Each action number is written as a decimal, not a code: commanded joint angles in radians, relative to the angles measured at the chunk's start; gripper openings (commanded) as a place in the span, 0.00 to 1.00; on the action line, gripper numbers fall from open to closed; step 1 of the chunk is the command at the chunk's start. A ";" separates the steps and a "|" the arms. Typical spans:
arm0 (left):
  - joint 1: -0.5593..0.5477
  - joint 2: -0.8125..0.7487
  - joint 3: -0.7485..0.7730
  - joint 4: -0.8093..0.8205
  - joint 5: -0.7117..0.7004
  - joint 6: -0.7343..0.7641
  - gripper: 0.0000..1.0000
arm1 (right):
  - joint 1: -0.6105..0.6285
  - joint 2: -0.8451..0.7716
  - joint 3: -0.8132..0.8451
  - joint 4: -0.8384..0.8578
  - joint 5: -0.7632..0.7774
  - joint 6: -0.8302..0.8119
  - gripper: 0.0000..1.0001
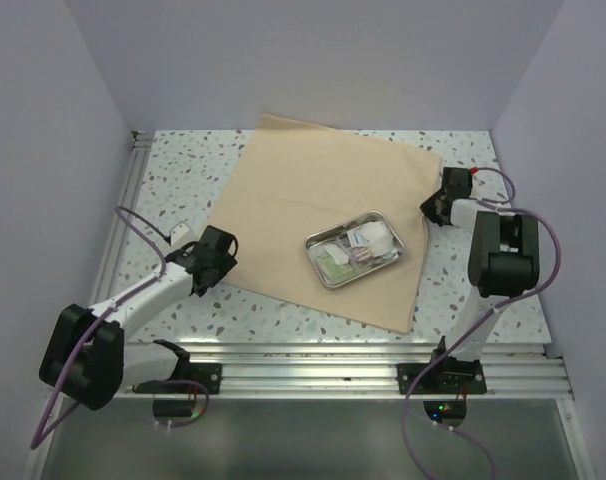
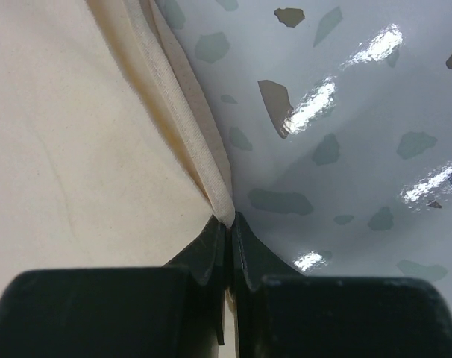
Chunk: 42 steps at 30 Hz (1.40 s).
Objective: Prepare the surgical pack
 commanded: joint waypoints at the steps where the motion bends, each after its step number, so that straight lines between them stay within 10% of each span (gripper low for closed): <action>1: 0.015 0.041 0.054 0.071 -0.079 0.014 0.74 | -0.005 -0.057 -0.013 0.042 0.046 0.018 0.00; 14: 0.040 0.179 0.057 0.119 -0.049 -0.024 0.62 | -0.003 -0.071 -0.029 0.044 0.057 0.024 0.00; 26: 0.047 0.357 0.080 0.243 -0.024 0.013 0.00 | -0.003 -0.195 -0.144 0.050 0.155 0.067 0.00; 42: 0.261 0.640 0.457 0.173 -0.038 0.254 0.00 | 0.036 -0.595 -0.567 0.086 0.145 0.231 0.00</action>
